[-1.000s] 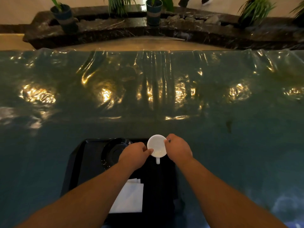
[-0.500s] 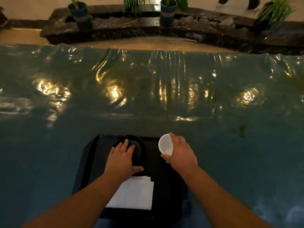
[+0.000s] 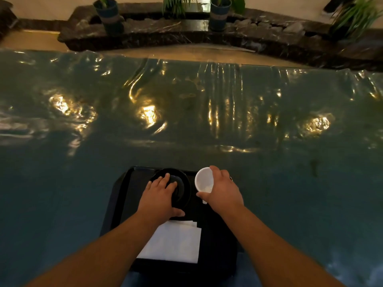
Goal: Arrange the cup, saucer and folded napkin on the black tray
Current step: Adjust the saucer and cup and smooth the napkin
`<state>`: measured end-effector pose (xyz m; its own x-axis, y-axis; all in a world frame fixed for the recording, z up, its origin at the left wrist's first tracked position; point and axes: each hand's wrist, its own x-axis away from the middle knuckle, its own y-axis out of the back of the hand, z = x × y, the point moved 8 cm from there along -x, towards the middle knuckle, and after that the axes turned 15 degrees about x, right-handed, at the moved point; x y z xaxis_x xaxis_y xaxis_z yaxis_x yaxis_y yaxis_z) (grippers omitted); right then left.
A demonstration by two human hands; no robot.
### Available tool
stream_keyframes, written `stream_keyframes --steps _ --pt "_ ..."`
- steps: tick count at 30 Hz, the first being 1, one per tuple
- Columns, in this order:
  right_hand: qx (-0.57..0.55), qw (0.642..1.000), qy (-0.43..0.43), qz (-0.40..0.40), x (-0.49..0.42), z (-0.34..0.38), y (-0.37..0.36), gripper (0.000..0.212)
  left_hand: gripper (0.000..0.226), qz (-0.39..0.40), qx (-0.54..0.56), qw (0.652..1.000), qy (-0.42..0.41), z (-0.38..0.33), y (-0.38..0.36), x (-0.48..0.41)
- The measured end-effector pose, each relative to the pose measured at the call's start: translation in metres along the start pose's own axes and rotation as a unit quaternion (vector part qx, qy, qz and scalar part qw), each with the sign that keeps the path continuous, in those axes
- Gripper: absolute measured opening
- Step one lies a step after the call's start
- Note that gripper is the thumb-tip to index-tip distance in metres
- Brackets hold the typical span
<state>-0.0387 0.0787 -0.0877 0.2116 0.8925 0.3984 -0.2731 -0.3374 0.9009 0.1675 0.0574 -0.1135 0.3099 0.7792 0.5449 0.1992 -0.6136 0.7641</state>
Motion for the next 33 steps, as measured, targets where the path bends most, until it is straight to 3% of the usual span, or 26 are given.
stream_keyframes --steps 10,13,17,21,25,33 --pt "0.003 1.000 0.015 0.005 -0.002 0.016 -0.006 0.099 0.106 0.005 -0.006 1.000 -0.021 -0.001 -0.001 -0.001" --pt "0.026 0.999 0.027 -0.020 0.009 0.016 -0.004 0.106 0.094 -0.026 0.044 0.997 -0.060 0.002 0.002 0.007" --pt "0.016 0.974 0.159 -0.162 0.059 0.029 0.000 0.063 0.047 -0.140 0.052 0.970 -0.190 0.020 0.005 0.049" --pt "0.054 0.939 0.305 -0.148 0.106 0.041 -0.048 0.043 0.027 -0.121 -0.003 0.960 -0.252 0.054 -0.027 0.084" --pt "0.111 0.923 0.354 -0.103 0.111 0.035 -0.089 0.045 0.036 -0.097 -0.024 0.975 -0.197 0.090 -0.044 0.088" --pt "0.179 0.916 0.353 -0.069 0.107 0.026 -0.104 0.044 0.045 -0.043 -0.018 0.989 -0.139 0.097 -0.048 0.086"
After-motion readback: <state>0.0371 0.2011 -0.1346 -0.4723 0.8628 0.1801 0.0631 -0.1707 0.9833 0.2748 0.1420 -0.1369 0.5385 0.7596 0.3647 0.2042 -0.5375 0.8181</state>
